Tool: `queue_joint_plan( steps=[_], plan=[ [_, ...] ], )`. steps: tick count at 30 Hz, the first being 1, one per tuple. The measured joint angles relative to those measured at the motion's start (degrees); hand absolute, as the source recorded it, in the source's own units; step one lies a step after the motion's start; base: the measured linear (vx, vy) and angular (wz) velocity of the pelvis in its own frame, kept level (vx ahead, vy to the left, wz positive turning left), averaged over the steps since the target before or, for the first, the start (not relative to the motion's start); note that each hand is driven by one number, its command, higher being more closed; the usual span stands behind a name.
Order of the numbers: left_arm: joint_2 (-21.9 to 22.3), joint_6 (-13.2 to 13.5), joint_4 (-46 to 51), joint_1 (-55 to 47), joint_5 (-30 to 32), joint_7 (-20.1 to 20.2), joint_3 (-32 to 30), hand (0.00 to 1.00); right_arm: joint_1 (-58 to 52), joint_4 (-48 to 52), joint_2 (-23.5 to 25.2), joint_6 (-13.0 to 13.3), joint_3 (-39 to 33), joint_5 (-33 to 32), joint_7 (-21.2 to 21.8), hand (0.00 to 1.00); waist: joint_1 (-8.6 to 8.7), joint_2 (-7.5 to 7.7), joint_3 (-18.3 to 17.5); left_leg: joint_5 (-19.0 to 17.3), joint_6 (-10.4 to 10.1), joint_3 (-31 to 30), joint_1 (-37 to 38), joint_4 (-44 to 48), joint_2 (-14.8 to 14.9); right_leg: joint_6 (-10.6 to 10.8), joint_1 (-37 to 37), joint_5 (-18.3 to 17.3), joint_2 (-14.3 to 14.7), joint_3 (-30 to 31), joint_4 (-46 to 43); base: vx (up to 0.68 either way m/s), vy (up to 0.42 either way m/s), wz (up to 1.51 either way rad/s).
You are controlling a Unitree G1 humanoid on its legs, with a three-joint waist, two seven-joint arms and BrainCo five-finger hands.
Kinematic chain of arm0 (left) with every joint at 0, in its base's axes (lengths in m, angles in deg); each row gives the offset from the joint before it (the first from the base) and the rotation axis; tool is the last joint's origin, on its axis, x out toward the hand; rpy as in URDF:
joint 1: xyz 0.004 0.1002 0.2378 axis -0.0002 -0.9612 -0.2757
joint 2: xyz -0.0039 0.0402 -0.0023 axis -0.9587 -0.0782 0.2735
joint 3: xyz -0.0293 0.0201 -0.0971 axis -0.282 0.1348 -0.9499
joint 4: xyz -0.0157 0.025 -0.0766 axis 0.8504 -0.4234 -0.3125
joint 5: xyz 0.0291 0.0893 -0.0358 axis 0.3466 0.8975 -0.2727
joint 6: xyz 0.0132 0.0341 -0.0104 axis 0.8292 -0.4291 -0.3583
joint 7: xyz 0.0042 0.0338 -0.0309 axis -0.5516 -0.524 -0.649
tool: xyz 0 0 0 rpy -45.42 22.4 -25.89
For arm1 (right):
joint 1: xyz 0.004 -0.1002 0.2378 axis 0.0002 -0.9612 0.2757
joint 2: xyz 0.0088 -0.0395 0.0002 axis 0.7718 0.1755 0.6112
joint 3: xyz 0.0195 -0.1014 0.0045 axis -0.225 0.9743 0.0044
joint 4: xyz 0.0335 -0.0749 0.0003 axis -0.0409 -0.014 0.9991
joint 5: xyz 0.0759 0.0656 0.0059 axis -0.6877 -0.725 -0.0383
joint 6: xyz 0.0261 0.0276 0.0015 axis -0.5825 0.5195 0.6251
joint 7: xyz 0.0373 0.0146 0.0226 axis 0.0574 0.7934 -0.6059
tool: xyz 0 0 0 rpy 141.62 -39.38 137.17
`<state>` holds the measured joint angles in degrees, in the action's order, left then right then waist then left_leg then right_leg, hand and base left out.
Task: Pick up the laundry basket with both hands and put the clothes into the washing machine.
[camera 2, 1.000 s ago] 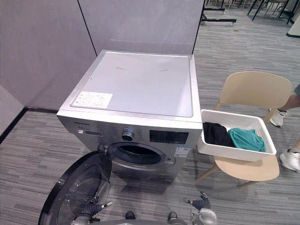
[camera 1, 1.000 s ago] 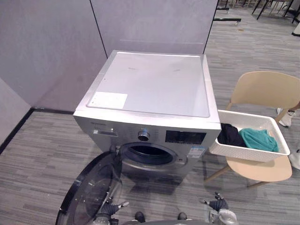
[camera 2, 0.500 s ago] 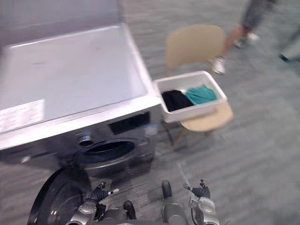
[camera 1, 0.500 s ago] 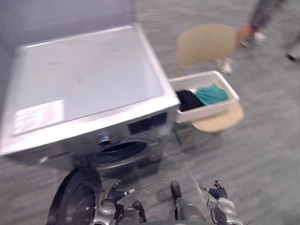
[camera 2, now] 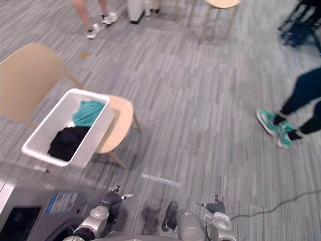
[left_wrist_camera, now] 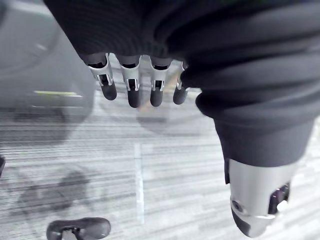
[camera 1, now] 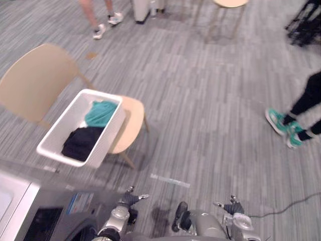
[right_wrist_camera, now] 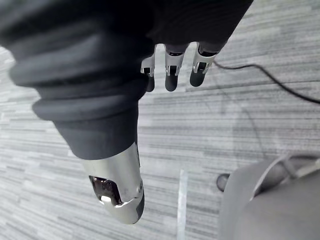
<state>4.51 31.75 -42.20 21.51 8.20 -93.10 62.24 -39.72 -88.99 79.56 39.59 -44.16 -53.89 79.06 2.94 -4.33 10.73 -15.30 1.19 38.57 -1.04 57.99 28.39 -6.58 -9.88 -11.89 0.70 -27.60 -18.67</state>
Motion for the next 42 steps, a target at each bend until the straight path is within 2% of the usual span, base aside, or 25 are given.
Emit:
queue_joint_plan(
  steps=[2,6,7,8,9,10,12,14,15,17,19,21,23,24,25,26,27,29,30,32,33,36,37,38,42],
  plan=[
    [0.33,0.24,0.67,-2.24,-0.61,-0.10,-0.02,0.00,0.06,-0.44,0.28,-0.08,0.74,-0.01,0.03,0.00,-0.79,0.99,0.66,-1.74,-2.85,-14.96,-8.75,-2.37,-8.99,0.87,5.55,-0.18,-0.15,3.97,3.94,0.24,0.026,-0.77],
    [0.43,0.43,3.63,-4.86,-2.57,-0.24,-0.43,0.00,0.49,-0.45,1.05,-0.02,0.50,-0.02,0.02,0.00,-1.86,0.94,1.44,-1.24,-4.29,-18.89,-17.02,-22.26,-16.44,3.78,11.08,0.49,-1.71,6.11,8.92,0.33,0.131,-0.32],
    [0.52,0.51,4.07,-5.08,-2.62,-0.25,-0.51,0.00,0.66,-0.50,0.86,-0.02,0.37,-0.02,0.01,0.00,-2.38,0.87,1.57,2.91,-5.18,-18.58,-17.80,-32.94,-19.41,5.85,12.40,0.40,-2.72,6.36,10.56,0.34,0.172,-0.15],
    [0.72,0.78,4.48,-5.45,-2.69,-0.28,-0.90,0.00,0.91,-0.88,0.83,-0.03,0.49,-0.02,-0.02,0.00,-3.82,1.15,1.48,9.11,-3.75,-18.70,-16.45,-37.17,-21.53,7.68,13.74,0.97,-3.66,7.32,12.02,0.36,0.183,-0.25],
    [0.70,0.92,4.63,-5.71,-2.63,-0.32,-1.68,0.00,1.20,-0.94,0.95,-0.05,0.69,-0.02,-0.05,0.00,-4.35,1.54,1.22,9.74,-1.42,-18.81,-15.95,-37.91,-22.56,8.71,14.19,0.84,-4.27,7.89,12.75,0.45,0.204,-0.16],
    [0.86,0.97,4.75,-6.09,-2.67,-0.30,-3.07,0.00,2.51,-1.05,0.93,-0.01,1.04,0.15,-0.01,0.00,-4.15,1.43,0.84,7.45,2.69,-19.63,-16.52,-35.62,-23.59,10.86,14.76,0.36,-5.61,8.24,11.75,0.48,0.232,0.00],
    [1.18,1.00,4.82,-6.12,-2.75,-0.32,-4.53,0.00,3.98,-1.93,0.87,-0.03,1.04,0.91,0.01,0.00,-4.12,1.82,1.30,4.24,3.78,-18.89,-15.28,-32.97,-23.65,13.19,13.34,-1.05,-7.64,9.28,3.88,0.48,0.255,0.07],
    [0.59,0.83,4.26,-6.14,-3.32,-0.51,-4.41,0.00,4.82,-1.91,1.12,0.11,1.07,2.18,0.02,0.00,-4.06,3.16,1.40,2.23,5.17,-20.01,-10.87,-33.08,-25.85,14.83,8.81,0.12,-12.18,9.66,-15.25,0.51,0.257,0.33],
    [0.19,0.72,4.29,-6.14,-3.76,-0.52,-3.87,0.00,4.79,-1.90,0.98,0.11,1.06,2.31,0.02,0.00,-3.61,3.75,1.47,0.67,5.65,-22.35,-7.36,-34.06,-27.54,14.61,4.84,4.12,-15.20,10.51,-28.09,0.46,0.158,0.62],
    [0.24,0.28,4.47,-6.15,-3.86,-0.96,-3.65,0.00,4.09,-1.94,0.74,0.07,1.03,2.40,0.00,0.00,-3.53,3.65,1.54,-0.19,6.05,-27.54,-3.26,-35.77,-28.98,12.23,1.11,0.96,-16.55,10.18,-39.35,0.45,0.054,1.19],
    [0.36,0.05,4.75,-6.09,-4.36,-1.76,-3.50,0.00,3.94,-1.69,0.83,0.07,1.02,2.55,-0.04,0.00,-3.49,3.11,1.70,-0.15,6.01,-32.67,0.07,-38.13,-29.36,10.62,-1.17,-1.74,-14.77,8.83,-38.97,0.49,-0.034,1.48],
    [0.51,-0.04,5.54,-5.20,-4.87,-2.79,-3.43,0.00,3.79,-0.80,0.73,0.11,0.91,2.61,-0.05,0.00,-3.70,2.57,1.99,-0.04,5.83,-39.56,1.83,-39.57,-29.45,9.14,-4.73,-4.59,-10.39,12.13,-30.37,0.38,-0.106,1.57],
    [1.69,-0.06,5.86,-3.64,-5.87,-2.93,-3.94,0.00,2.31,2.53,0.66,0.17,0.11,2.30,-0.13,0.00,-3.47,2.65,1.88,0.22,5.24,-50.68,1.18,-38.80,-30.38,10.58,-11.02,-4.57,-3.81,25.46,-19.31,0.41,-0.247,2.31],
    [2.13,-0.04,5.94,-3.36,-5.99,-2.98,-3.94,0.00,1.81,3.01,0.61,0.17,-0.35,2.18,-0.13,0.00,-3.36,2.77,1.81,0.20,5.01,-53.14,0.88,-38.03,-30.87,11.93,-11.56,-3.76,-3.32,28.65,-16.11,0.41,-0.307,2.68],
    [2.60,-0.04,6.46,-3.25,-5.98,-2.99,-4.04,0.00,0.50,3.28,0.69,0.16,-0.93,2.16,-0.48,0.00,-3.67,3.45,1.65,-1.09,0.66,-57.22,0.89,-35.87,-32.61,12.59,-9.92,2.94,-4.20,33.23,-6.14,0.43,-0.381,2.44],
    [5.31,-0.05,6.53,-3.26,-6.03,-3.35,-5.03,0.00,-0.04,2.74,-0.39,-0.23,-1.68,2.12,-0.91,0.00,-5.02,1.42,2.18,-3.48,-3.15,-60.47,0.82,-32.72,-31.66,11.48,-8.18,5.75,-5.08,29.62,-5.74,0.49,-0.441,2.18],
    [6.09,0.03,6.63,-4.03,-6.02,-3.52,-5.02,0.00,0.17,2.98,-0.77,-0.26,-1.69,2.13,-1.20,0.00,-5.77,0.35,1.55,-3.18,-4.90,-60.47,-0.89,-31.86,-30.75,11.40,-7.78,5.70,-5.11,27.81,-5.47,0.43,-0.418,1.67],
    [7.32,0.40,7.64,-4.44,-6.25,-3.74,-4.52,0.00,1.40,6.29,-1.11,0.08,-1.71,2.11,-1.56,0.00,-6.54,-0.58,0.92,0.32,-11.23,-55.44,-6.43,-31.25,-27.80,10.64,-3.87,5.26,-7.69,18.09,-1.43,0.25,-0.323,1.80],
    [7.32,0.40,7.63,-4.23,-6.44,-3.75,-4.56,0.00,1.32,6.85,-1.13,0.34,-1.74,2.10,-1.64,0.00,-6.51,-0.57,0.92,0.63,-11.73,-53.07,-7.51,-31.21,-26.74,10.50,-2.33,5.21,-8.00,16.13,0.02,0.18,-0.296,2.15],
    [7.11,0.89,7.50,-4.69,-6.71,-3.81,-4.49,0.00,1.46,6.85,-1.53,0.65,-1.78,2.07,-2.18,0.00,-7.02,-0.06,0.82,1.36,-9.86,-32.60,-9.30,-32.15,-20.12,10.13,5.03,5.41,-8.88,7.11,5.75,0.13,-0.184,2.04],
    [6.88,0.96,7.50,-5.68,-6.67,-3.79,-3.91,0.00,1.65,6.82,-1.67,0.65,-1.83,2.07,-2.36,0.00,-7.01,0.14,0.36,2.74,-7.18,-24.51,-9.29,-33.28,-18.18,10.07,6.65,5.42,-9.15,4.26,7.17,0.09,-0.064,1.50],
    [6.37,0.91,6.24,-6.10,-6.45,-3.76,-3.53,0.00,2.20,6.58,-2.20,0.68,-2.27,2.02,-2.47,0.00,-6.72,-0.40,-0.08,8.08,-1.79,-12.22,-10.15,-37.90,-16.33,10.63,8.10,5.02,-10.02,-3.12,8.70,0.10,0.099,1.19],
    [5.87,0.82,5.83,-5.68,-6.44,-3.77,-3.20,0.00,2.26,6.14,-2.26,0.58,-2.59,2.02,-2.51,0.00,-6.76,-0.56,-0.40,8.13,-1.73,-11.89,-10.14,-38.64,-16.98,10.80,8.16,5.09,-10.53,-4.08,8.71,0.12,0.229,1.31],
    [3.65,0.89,5.48,-5.54,-6.43,-3.75,-2.14,0.00,2.27,4.70,-0.92,0.19,-3.01,1.98,-2.48,0.00,-7.07,1.39,-0.48,8.24,-1.56,-13.30,-10.31,-40.21,-18.93,11.28,9.27,5.39,-11.34,-6.06,9.60,0.11,0.197,0.98],
    [0.00,0.81,3.91,-6.40,-6.40,-3.76,-1.72,0.00,1.96,4.45,2.11,0.21,-3.17,2.22,-2.49,0.00,-6.99,4.64,-1.85,8.84,-0.61,-16.57,-7.86,-42.17,-22.84,12.25,14.17,5.96,-13.04,-8.38,12.41,0.10,0.118,0.64]
  ],
)
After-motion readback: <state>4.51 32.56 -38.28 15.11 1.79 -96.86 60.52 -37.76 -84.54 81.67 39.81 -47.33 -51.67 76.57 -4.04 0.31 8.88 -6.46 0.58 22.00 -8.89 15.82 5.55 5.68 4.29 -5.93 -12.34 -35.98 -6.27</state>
